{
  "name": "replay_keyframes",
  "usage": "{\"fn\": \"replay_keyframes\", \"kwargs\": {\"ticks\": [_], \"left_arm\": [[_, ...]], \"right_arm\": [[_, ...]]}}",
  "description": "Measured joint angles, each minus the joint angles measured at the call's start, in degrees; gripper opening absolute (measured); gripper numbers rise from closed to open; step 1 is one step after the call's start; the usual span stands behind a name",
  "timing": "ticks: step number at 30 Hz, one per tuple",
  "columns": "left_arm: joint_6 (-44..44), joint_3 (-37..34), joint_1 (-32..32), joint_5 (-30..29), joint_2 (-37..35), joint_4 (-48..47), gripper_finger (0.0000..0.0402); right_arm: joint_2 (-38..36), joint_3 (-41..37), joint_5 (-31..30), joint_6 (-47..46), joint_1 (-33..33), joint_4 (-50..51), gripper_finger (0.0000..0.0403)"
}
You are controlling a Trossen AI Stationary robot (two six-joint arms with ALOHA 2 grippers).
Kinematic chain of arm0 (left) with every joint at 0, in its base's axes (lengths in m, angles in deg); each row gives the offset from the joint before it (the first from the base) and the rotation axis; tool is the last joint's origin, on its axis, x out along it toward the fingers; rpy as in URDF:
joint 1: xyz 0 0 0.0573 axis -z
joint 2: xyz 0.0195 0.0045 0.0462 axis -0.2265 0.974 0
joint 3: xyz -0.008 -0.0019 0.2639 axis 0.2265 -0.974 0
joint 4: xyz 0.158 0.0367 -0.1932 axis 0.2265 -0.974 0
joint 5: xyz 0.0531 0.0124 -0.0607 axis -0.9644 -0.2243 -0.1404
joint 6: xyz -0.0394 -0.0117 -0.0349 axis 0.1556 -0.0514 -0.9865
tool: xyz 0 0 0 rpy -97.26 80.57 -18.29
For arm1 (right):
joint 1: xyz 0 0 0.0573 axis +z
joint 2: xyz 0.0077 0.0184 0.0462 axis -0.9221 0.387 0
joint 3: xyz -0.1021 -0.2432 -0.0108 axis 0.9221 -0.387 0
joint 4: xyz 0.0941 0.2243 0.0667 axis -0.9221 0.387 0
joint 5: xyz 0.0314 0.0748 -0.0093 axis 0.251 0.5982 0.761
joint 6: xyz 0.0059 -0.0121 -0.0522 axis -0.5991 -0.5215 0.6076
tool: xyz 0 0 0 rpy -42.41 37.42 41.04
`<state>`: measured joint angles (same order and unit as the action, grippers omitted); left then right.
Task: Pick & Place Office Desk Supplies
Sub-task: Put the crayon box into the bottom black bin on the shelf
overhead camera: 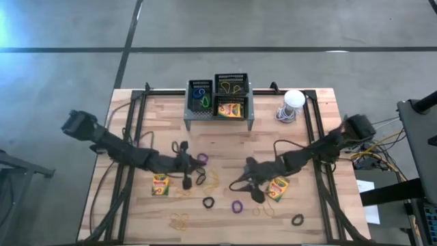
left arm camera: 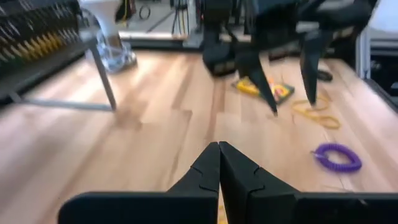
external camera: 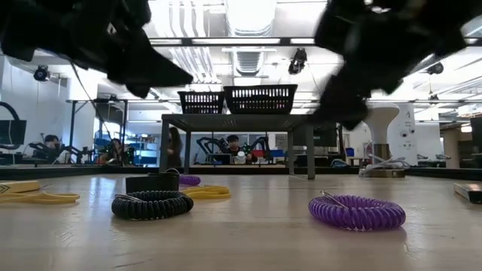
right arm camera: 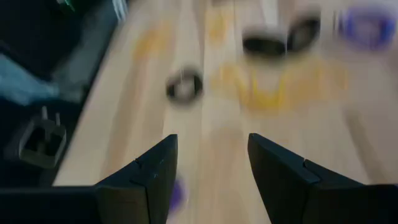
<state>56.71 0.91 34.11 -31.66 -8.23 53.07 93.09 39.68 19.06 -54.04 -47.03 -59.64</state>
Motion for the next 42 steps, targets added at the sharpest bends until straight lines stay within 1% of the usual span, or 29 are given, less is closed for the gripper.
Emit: {"fn": "replay_keyframes", "kwargs": {"ticks": [2,4,6,10,12,14,17,19,22,24,26,28,32,36,38,42], "left_arm": [[-1.87,2.61,0.96,-0.57,4.3,-0.03,0.0006],[-3.32,5.53,1.6,-0.54,8.39,0.0,0.0006],[-4.05,9.16,2.08,-0.44,12.36,-0.01,0.0006],[-4.07,16.69,2.88,0.57,19.02,-0.41,0.0006],[-4.08,20.47,2.95,2.67,21.61,-1.14,0.0006],[-4.54,25.06,2.89,6.44,23.89,-3.18,0.0006],[-4.62,32.74,2.6,11.2,26.59,-10.37,0.0006],[-4.22,37.96,2.42,13.16,28.36,-16.39,0.0006],[-3.79,45.41,1.63,16.52,31.86,-23.59,0.0006],[-3.77,49.21,0.81,19.38,34.58,-26.28,0.0006],[-3.55,51.95,0.23,21.04,37.0,-27.51,0.0006],[-3.53,53.9,-0.07,21.1,38.87,-27.62,0.0006],[-3.62,55.02,-0.07,21.15,40.08,-27.32,0.0006],[-4.04,54.96,0.15,20.41,40.08,-27.49,0.0006],[-4.29,54.96,0.28,20.36,40.08,-27.49,0.0006],[-5.85,54.96,0.44,20.41,39.18,-29.74,0.0006]], "right_arm": [[-3.04,1.36,-0.01,-2.21,1.89,10.83,0.0192],[-5.46,2.37,-0.05,-4.78,3.93,19.44,0.0192],[-8.06,2.87,-0.53,-7.66,6.26,25.93,0.0192],[-12.96,2.92,-4.76,-15.48,11.43,36.22,0.0192],[-15.57,2.88,-6.81,-19.29,13.93,40.55,0.0192],[-18.28,2.71,-8.3,-24.09,16.53,45.12,0.0192],[-21.88,2.67,-8.64,-32.38,19.54,50.59,0.0192],[-24.13,2.43,-7.99,-37.55,20.93,54.18,0.0192],[-27.03,1.0,-6.94,-44.65,21.55,56.51,0.0192],[-28.23,-0.57,-6.26,-48.2,21.44,55.72,0.0192],[-28.75,-2.75,-4.38,-49.15,21.4,53.86,0.0192],[-28.29,-4.92,-2.84,-48.52,21.56,50.3,0.0192],[-25.35,-8.68,-2.81,-48.63,21.53,43.19,0.0192],[-20.45,-9.98,-3.04,-49.78,21.36,39.67,0.0192],[-17.66,-9.72,-3.78,-50.09,21.27,38.37,0.0192],[-11.85,-5.77,-8.01,-50.2,20.38,37.59,0.0192]]}}
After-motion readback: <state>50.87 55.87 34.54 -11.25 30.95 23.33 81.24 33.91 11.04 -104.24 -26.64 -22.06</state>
